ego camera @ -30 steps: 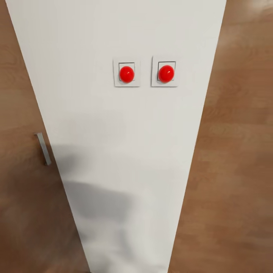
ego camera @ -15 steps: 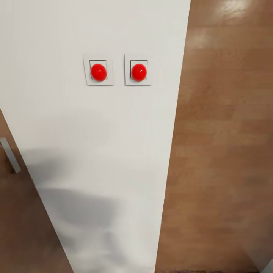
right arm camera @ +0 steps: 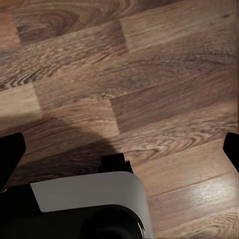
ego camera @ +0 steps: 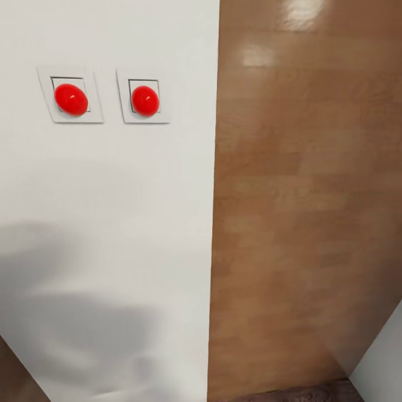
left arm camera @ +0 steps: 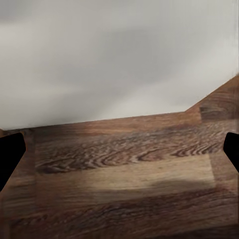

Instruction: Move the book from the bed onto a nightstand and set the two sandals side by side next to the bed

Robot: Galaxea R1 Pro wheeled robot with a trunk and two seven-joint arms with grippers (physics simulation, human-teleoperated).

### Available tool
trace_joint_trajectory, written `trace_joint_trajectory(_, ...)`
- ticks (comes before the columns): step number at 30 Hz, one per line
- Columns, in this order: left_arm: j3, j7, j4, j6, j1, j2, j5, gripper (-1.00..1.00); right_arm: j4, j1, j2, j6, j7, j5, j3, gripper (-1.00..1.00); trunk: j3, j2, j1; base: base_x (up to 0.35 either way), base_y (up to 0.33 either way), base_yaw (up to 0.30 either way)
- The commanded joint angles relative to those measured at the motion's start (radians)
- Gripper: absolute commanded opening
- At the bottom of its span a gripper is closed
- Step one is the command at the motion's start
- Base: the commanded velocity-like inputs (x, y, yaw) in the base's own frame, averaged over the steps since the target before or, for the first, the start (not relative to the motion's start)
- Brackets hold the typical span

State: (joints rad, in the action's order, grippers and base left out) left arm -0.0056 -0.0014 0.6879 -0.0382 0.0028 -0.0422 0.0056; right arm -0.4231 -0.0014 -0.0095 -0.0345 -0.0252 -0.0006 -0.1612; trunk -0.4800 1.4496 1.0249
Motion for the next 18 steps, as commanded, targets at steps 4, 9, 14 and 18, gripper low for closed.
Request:
trace_joint_trajectory(4,0.000,0.000,0.001,-0.002,0.000,0.000,0.001,1.00,0.000,0.000,0.000,-0.002,-0.001,-0.001,-0.001,1.00,-0.003,0.000,0.000,0.013,-0.009,-0.281)
trace_joint_trajectory(9,0.000,0.000,0.001,-0.002,0.000,-0.001,0.001,1.00,0.000,0.000,0.000,-0.002,-0.001,0.000,-0.001,1.00,-0.005,0.000,0.000,0.004,-0.003,-0.281)
trace_joint_trajectory(14,0.000,0.000,0.001,-0.002,0.000,0.000,0.001,1.00,0.000,0.000,0.000,-0.002,-0.001,0.000,-0.001,1.00,-0.008,0.000,0.000,0.001,-0.001,-0.281)
trace_joint_trajectory(18,0.000,0.000,0.001,-0.002,0.000,0.000,0.001,1.00,0.000,0.000,0.000,-0.002,-0.001,-0.001,-0.001,1.00,-0.010,0.000,0.000,0.000,0.000,-0.281)
